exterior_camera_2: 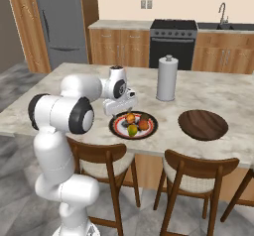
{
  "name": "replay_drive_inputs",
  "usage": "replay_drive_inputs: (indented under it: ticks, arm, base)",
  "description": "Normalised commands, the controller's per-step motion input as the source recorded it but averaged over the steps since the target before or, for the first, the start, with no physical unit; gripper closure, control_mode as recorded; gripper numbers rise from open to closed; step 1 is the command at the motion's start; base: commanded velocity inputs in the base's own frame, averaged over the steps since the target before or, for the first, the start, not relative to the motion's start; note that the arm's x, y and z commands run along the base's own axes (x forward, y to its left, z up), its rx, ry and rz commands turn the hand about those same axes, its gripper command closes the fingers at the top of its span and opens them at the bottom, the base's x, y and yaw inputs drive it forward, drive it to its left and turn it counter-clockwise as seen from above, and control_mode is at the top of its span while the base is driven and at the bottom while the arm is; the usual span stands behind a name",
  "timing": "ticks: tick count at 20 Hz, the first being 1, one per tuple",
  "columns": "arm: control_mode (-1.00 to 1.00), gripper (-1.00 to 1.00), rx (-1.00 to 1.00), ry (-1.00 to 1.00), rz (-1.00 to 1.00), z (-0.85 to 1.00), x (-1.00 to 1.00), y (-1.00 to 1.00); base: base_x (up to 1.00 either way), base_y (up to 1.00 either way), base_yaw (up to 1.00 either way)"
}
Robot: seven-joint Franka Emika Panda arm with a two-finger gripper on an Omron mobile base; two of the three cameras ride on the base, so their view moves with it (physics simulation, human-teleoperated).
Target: Take the fruits from the plate on the dining counter and place two fruits in each bowl.
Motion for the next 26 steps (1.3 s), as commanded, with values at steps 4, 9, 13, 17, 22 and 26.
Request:
replay_drive_inputs:
  ticks: [4, 9, 13, 17, 22, 26]
  arm:
    - [-1.00, -1.00, 0.00, 0.00, 0.00, -0.27, 0.36, -0.05]
    - [-1.00, -1.00, 0.00, 0.00, 0.00, -0.21, 0.34, -0.09]
    - [-1.00, -1.00, 0.00, 0.00, 0.00, -0.24, 0.30, -0.09]
    - [-1.00, -1.00, 0.00, 0.00, 0.00, -0.22, 0.31, -0.08]
    - [-1.00, -1.00, 0.00, 0.00, 0.00, -0.19, 0.30, -0.09]
    - [-1.00, -1.00, 0.00, 0.00, 0.00, -0.19, 0.26, -0.02]
  base:
    - [0.00, 0.00, 0.00]
    - [0.00, 0.00, 0.00]
    - [0.00, 0.00, 0.00]
    - [0.00, 0.00, 0.00]
    - [0.00, 0.00, 0.00]
    - [0.00, 0.00, 0.00]
